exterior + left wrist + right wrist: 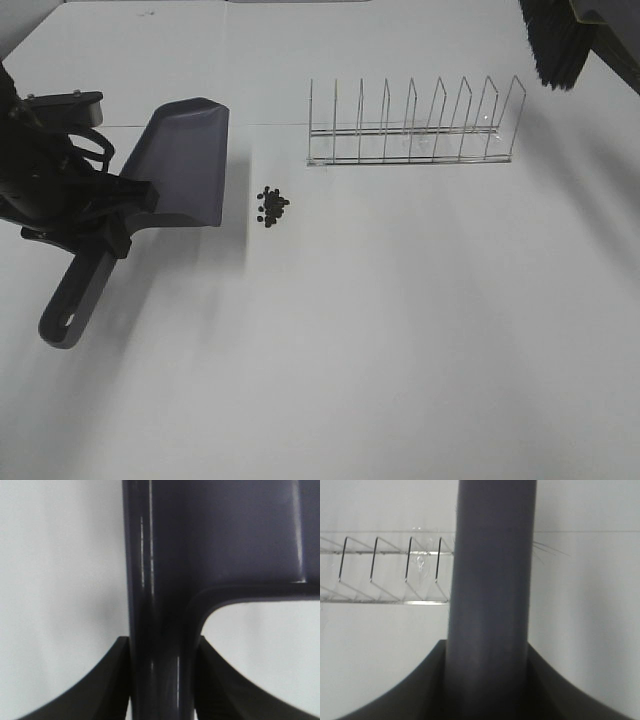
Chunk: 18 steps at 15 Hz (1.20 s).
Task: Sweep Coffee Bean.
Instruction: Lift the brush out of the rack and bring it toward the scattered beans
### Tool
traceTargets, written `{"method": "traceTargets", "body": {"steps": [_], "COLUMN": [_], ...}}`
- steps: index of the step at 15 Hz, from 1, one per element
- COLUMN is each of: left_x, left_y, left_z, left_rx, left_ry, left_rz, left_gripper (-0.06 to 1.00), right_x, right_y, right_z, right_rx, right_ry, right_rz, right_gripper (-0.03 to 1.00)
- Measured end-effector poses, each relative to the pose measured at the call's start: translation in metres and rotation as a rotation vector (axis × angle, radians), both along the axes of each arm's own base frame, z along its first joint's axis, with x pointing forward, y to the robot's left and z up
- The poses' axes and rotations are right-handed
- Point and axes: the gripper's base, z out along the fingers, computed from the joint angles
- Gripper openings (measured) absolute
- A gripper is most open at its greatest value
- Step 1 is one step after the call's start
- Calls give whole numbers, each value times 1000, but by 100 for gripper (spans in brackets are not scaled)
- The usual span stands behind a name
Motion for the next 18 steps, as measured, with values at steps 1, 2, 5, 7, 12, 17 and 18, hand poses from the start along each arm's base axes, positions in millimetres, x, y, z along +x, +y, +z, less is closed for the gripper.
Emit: {"method": "traceTargets", "body": {"steps": [1,2,5,7,12,17,18], "left_x": [0,0,0,0,3,5,5], "left_y": [0,1,3,3,1,-1,-5], "left_z": [0,0,-7,-26,-72,-75,-75], "left_rx": [6,13,43,63,84,66,66], "left_ry": [-2,-2,17,90,185,187,182], "left_rz": [-5,-10,-26,-30,-20,-3,-12], "left_gripper": [32,32,32,32,32,32,32], "right_x": [-11,-21,-49,-54,-56,-55,-55], "right_y": [3,6,13,18,84,144,154], "right_z": [0,-2,-14,-26,-79,-148,-156], "right_rx": [28,57,107,104,-41,-126,-139], "right_ry": [31,64,169,214,281,395,400], "right_rz": [12,27,64,74,120,222,237], "right_gripper": [26,26,26,26,26,26,26]}}
